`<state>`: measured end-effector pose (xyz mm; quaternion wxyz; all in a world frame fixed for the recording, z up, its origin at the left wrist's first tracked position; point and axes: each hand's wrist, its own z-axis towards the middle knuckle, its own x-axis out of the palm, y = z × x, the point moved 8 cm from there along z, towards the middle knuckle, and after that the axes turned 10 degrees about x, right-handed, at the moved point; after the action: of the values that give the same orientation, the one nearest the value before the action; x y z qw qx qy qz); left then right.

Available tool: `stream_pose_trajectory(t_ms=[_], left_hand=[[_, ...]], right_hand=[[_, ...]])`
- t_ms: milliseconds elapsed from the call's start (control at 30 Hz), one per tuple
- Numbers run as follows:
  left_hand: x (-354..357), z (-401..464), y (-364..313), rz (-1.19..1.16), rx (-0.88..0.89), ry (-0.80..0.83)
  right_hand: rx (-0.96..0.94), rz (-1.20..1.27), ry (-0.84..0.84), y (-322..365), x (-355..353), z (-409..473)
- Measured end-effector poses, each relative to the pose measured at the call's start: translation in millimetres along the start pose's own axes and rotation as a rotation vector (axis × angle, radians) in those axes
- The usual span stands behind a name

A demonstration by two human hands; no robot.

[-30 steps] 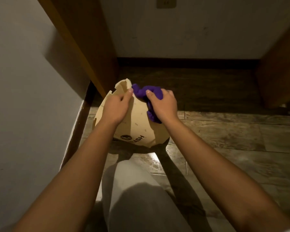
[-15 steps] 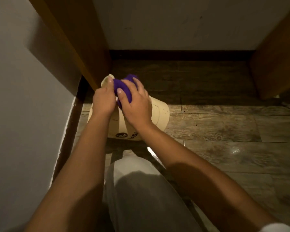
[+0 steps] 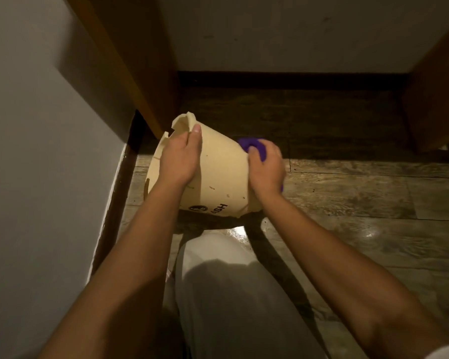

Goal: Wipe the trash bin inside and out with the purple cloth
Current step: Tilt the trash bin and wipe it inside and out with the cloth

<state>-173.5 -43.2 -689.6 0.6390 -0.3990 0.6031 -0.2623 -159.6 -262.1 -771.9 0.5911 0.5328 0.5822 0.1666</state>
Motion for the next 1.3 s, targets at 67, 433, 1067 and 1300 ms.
stream_pose_trajectory(t_ms=[67,433,1067,1300], left_hand=[[8.3,-0.4,-10.7,-0.011,-0.009,0.056],[-9.5,14.7,4.3,0.004,-0.099,-0.084],[-14.8,-25.9,21.5,-0.044,-0.078,-0.085],[-1.0,-13.6,17.0,-0.119,-0.095,-0.201]], right_hand=[[-0.178,0.094,0.035,42.5,14.7,-34.5],[-0.184,-0.121,-0.016,0.8,19.6,-21.9],[-0.043,0.033,-0.09,-7.9,-15.8,28.8],[-0.442,0.111,0.085,82.8,39.7,-72.8]])
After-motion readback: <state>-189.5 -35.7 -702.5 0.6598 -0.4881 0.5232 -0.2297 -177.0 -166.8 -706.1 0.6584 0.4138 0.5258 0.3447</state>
